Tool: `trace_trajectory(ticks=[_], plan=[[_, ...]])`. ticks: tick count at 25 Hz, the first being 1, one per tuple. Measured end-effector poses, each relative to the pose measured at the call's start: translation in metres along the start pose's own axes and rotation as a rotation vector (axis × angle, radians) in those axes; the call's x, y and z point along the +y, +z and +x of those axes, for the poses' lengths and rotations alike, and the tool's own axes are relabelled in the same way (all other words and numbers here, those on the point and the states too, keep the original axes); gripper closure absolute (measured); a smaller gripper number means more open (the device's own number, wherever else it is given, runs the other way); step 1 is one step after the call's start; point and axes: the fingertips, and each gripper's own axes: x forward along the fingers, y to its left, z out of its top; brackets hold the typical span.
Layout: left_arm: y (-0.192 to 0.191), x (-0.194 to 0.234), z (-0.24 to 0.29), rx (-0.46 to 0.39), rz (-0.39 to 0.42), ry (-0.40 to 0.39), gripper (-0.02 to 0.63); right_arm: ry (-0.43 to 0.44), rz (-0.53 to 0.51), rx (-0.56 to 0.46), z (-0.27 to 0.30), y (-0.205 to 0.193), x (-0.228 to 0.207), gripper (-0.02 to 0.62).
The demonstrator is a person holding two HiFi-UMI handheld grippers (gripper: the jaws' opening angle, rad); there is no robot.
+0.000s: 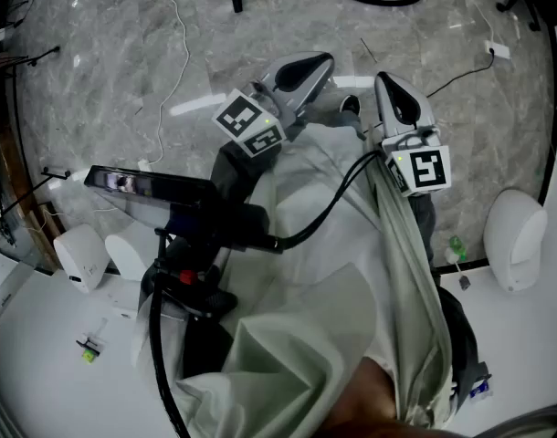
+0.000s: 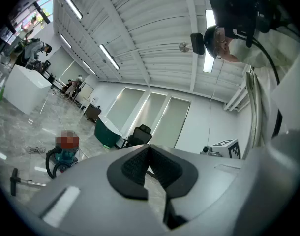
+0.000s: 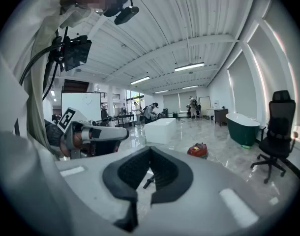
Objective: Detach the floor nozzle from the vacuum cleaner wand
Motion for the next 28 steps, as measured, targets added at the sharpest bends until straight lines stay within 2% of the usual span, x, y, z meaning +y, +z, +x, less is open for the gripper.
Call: trace_trajectory(ticks=[15, 23, 28], plan=[[0.0, 0.001, -0.001, -0.002, -0.004, 0.004, 0.614, 0.003, 0.013, -0.002, 0.002, 0.0, 0.0, 0.595], [-0.001, 0.004, -0.006, -0.002, -0.017, 0.019, 0.614, 0.002, 0.05, -0.052, 0.0, 0.004, -0.001, 0.595], [-0.007, -0.004, 0.002, -0.013, -0.019, 0.06, 0.614, 0.011, -0.014, -0.084, -0.014, 0.011, -0.009, 0.595]])
